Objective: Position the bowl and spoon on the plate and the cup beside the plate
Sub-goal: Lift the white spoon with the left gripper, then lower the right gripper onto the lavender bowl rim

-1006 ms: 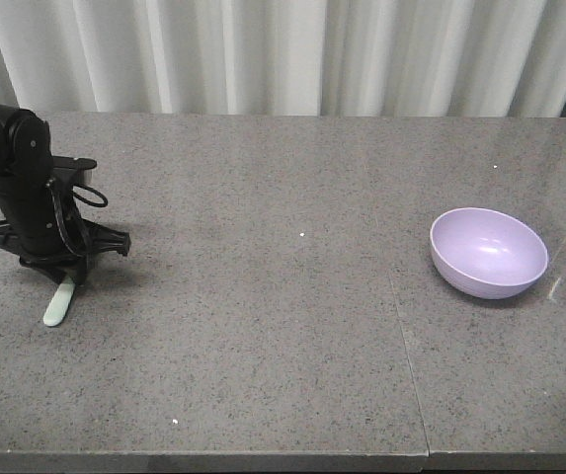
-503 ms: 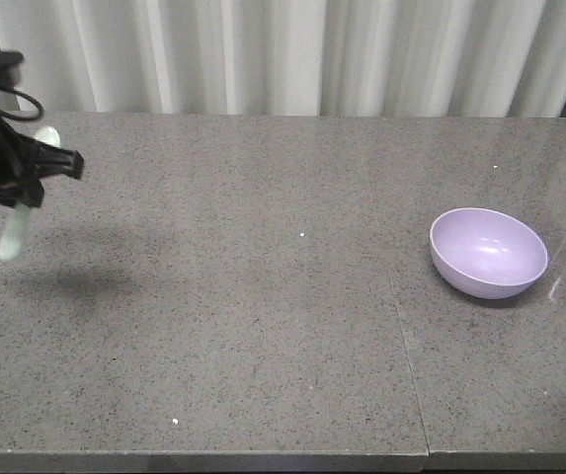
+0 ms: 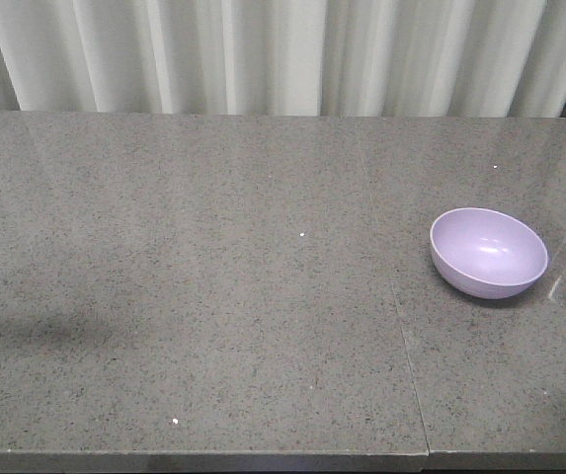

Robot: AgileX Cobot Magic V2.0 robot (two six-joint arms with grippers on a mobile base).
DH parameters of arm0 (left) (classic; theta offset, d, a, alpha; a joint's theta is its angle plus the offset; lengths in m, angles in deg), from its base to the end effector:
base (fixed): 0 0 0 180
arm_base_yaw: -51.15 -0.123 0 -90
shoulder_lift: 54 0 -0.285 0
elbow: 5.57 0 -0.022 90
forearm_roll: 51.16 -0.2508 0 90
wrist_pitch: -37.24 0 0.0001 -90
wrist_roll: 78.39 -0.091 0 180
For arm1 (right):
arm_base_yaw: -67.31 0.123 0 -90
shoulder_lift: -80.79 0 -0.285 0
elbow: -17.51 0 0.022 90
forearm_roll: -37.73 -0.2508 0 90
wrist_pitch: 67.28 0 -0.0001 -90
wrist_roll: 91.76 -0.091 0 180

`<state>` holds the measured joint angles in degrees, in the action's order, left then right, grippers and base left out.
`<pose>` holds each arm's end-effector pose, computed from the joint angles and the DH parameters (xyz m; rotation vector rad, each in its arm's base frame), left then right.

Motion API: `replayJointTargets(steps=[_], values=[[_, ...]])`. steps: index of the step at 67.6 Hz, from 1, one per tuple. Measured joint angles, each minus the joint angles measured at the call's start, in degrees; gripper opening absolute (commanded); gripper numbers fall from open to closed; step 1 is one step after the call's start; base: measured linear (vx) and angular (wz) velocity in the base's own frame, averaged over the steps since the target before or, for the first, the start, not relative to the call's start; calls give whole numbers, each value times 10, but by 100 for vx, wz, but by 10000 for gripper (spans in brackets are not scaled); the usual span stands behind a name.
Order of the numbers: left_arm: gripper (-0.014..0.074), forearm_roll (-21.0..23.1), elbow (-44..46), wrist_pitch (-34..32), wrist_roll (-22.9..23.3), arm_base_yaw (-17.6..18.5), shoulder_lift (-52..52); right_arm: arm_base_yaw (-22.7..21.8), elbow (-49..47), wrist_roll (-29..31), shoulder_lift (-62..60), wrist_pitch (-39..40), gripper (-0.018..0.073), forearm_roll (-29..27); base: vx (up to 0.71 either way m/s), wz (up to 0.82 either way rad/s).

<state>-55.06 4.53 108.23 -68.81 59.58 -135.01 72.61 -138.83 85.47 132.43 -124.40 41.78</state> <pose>0.2395 -0.0296 0.4358 -0.0249 2.4737 -0.0457 0.1272 0.0064 0.3701 -0.0651 2.3076 -0.0163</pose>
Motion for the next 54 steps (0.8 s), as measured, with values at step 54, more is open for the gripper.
replayJointTargets(steps=[54], values=[[-8, 0, 0, 19, -1, 0, 35, 0, -46, -112, 228, 93, 527, 99, 0, 0]])
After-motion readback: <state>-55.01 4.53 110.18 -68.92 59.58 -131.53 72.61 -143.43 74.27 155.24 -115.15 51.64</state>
